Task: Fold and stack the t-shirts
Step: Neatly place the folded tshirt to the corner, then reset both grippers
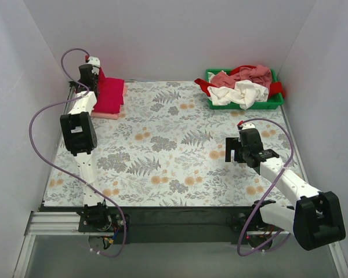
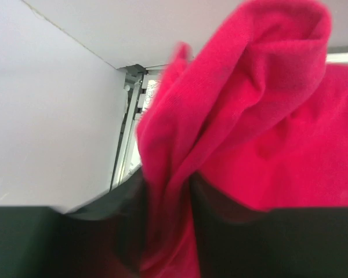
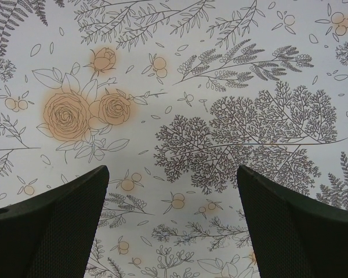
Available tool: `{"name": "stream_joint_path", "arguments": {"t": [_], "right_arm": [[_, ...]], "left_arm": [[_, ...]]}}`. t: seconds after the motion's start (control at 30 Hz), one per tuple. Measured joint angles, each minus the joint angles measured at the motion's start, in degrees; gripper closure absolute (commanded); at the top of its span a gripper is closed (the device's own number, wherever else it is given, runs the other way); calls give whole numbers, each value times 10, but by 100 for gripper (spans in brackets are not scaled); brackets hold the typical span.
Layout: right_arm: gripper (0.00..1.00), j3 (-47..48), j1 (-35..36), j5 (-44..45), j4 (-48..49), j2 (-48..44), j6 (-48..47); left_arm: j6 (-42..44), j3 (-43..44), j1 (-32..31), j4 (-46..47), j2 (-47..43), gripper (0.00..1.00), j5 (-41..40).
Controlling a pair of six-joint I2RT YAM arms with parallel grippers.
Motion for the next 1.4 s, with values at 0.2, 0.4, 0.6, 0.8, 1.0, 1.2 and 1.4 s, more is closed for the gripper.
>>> {"name": "stream_joint_path", "arguments": {"t": [0.2,0.4,0.6,0.8,1.0,1.2,1.4], "right_arm": [[2,5,0,-1,-12,-1,6],[2,5,0,-3,-28,-38,16],[2,4,0,-2,-38,-100,18],[2,3,0,2,-51,-144,23],[2,3,0,-2,-53,-160,28],[2,3,0,0,-54,-165,33],[2,-5,0,-3,-43,-164,37]], "left_arm": [[-45,18,16,3,26,26,0],[-105,40,45,-2,28,16,1],[-188,44,55,-42,22,11,37],[-303,32,37,-120,-26,9,77],[-410,-33,-16,-168,-169,7,61],[-495,-205,-144,-166,-354,6,28],[-589,-429,-263,-169,-458,5,-10]]}}
